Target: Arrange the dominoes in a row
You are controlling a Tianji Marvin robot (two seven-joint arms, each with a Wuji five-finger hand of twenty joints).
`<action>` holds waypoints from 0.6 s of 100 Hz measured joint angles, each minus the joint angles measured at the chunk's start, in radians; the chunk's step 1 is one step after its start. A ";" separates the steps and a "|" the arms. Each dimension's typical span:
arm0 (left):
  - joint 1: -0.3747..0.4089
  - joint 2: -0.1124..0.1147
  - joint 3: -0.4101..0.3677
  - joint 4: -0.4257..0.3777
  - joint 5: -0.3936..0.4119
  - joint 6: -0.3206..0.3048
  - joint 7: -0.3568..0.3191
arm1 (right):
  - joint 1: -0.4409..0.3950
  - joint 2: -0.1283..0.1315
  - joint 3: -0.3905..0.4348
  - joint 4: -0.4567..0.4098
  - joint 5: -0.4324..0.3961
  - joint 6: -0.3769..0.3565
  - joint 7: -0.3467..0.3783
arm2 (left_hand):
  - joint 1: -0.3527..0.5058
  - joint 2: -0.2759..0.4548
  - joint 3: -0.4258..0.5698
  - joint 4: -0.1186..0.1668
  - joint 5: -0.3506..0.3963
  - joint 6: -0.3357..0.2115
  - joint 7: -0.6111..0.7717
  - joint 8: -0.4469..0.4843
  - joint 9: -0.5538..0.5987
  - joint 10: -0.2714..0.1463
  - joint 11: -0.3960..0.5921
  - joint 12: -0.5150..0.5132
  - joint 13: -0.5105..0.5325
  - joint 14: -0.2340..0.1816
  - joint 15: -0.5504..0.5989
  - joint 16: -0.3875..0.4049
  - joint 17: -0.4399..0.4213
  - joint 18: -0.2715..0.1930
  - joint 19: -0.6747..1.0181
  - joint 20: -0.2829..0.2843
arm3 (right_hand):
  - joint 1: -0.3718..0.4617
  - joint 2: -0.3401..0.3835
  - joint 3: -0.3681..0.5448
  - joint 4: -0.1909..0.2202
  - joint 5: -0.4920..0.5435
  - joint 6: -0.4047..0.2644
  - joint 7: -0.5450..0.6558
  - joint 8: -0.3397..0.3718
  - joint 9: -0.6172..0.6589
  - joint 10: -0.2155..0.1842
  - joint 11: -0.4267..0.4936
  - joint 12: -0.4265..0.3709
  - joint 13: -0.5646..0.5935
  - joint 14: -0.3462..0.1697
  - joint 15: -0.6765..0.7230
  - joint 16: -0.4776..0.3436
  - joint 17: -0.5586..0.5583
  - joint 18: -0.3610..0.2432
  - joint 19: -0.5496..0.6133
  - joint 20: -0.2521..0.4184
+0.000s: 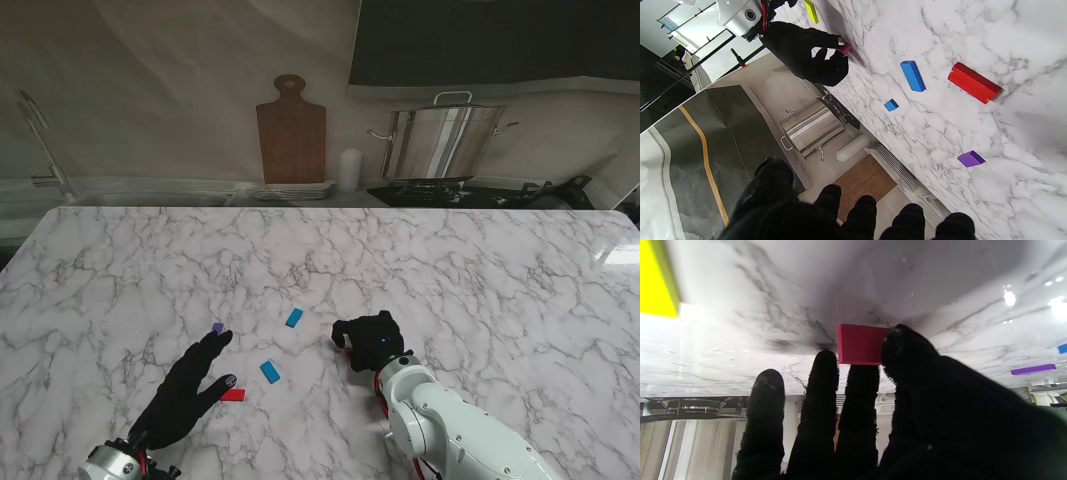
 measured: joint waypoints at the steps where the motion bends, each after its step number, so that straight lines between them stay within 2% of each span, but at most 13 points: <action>1: 0.000 0.000 0.000 0.000 0.000 0.000 0.000 | 0.000 0.000 0.000 0.000 -0.001 0.000 0.000 | 0.000 0.000 0.000 0.000 0.000 0.000 0.000 0.000 0.000 0.000 0.000 0.000 0.000 0.000 0.000 0.000 0.000 0.000 0.000 0.000 | 0.000 0.000 0.000 0.000 0.001 0.000 0.000 -0.004 0.000 0.000 0.002 0.000 0.000 0.000 0.000 0.000 0.000 0.000 0.000 0.000; 12: 0.000 0.000 0.000 0.000 0.000 0.000 0.000 | -0.001 0.001 0.001 -0.001 -0.004 -0.002 0.001 | 0.000 0.000 0.000 0.000 0.000 0.000 0.000 -0.002 0.000 0.000 0.000 0.000 0.000 0.000 0.000 0.000 0.000 0.000 0.000 0.001 | 0.000 -0.014 0.000 0.000 -0.013 0.004 -0.039 -0.040 -0.001 -0.001 0.023 0.008 0.000 -0.002 0.002 0.000 0.000 0.000 -0.002 0.000; 40: 0.000 0.000 0.000 0.001 0.001 -0.001 0.000 | -0.004 0.005 0.002 -0.010 -0.014 -0.006 0.014 | 0.000 0.000 0.000 0.000 0.000 0.000 0.000 -0.014 0.000 0.000 0.000 0.000 0.000 0.000 0.000 0.000 0.000 0.000 0.000 0.001 | -0.007 -0.019 0.001 0.000 -0.014 0.141 -0.193 -0.126 -0.052 -0.009 0.037 0.015 -0.014 -0.003 0.011 0.002 -0.027 0.000 -0.015 0.000; 50: 0.000 0.000 -0.001 0.001 0.001 -0.001 0.000 | -0.008 0.006 0.002 -0.013 -0.016 0.003 0.017 | 0.000 0.000 0.000 0.000 0.000 0.000 0.000 -0.024 0.000 0.000 0.000 0.000 0.000 0.000 0.000 0.000 0.000 0.000 0.000 0.001 | -0.067 -0.019 0.000 0.000 -0.010 0.162 -0.194 -0.131 -0.070 0.003 0.038 0.025 -0.035 -0.013 0.017 0.011 -0.042 0.000 -0.020 0.000; 60: 0.000 0.000 -0.001 0.001 0.001 -0.002 0.000 | -0.012 0.005 0.001 -0.014 -0.016 0.021 0.009 | 0.000 0.000 0.000 0.000 0.000 0.000 0.000 -0.025 0.000 0.000 0.000 0.000 0.000 0.000 0.000 0.000 0.000 0.000 0.000 0.001 | -0.076 -0.007 0.000 0.000 -0.003 0.162 -0.177 -0.166 -0.077 0.004 0.049 0.025 -0.041 -0.015 0.050 0.024 -0.042 0.000 -0.020 0.007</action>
